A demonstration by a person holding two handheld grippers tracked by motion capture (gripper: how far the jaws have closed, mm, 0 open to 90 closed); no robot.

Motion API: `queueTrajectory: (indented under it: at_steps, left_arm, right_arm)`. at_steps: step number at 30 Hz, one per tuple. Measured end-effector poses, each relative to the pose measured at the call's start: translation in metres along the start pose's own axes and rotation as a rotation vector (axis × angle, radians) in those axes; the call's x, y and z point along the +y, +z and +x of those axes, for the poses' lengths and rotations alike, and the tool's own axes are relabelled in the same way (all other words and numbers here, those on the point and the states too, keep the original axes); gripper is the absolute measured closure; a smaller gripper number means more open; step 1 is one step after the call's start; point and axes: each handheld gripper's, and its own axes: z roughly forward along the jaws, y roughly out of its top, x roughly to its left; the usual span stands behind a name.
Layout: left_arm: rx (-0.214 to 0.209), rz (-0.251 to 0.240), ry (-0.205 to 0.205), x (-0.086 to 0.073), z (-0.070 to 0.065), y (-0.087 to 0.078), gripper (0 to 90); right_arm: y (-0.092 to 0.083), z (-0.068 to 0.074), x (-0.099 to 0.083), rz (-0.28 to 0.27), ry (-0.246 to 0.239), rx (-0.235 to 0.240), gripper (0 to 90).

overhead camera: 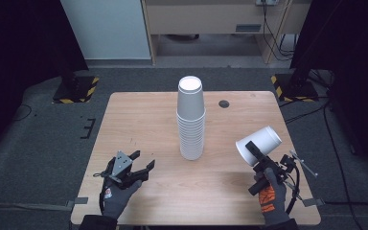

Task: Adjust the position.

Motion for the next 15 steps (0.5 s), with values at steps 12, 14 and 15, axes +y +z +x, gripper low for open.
queueTrajectory:
  at_steps: [12,14,15]
  left_arm:
    - [-0.095,-0.066,0.06,0.017,-0.038,0.019,30.0]
    - [-0.106,-0.072,0.063,0.02,-0.042,0.023,30.0]
    - [-0.111,-0.073,0.066,0.022,-0.045,0.025,30.0]
  right_arm:
    - [-0.001,0.002,-0.001,-0.01,0.018,0.01,14.0]
    - [-0.001,0.002,0.0,-0.011,0.015,0.011,13.9]
    - [-0.001,0.002,0.0,-0.013,0.011,0.01,13.9]
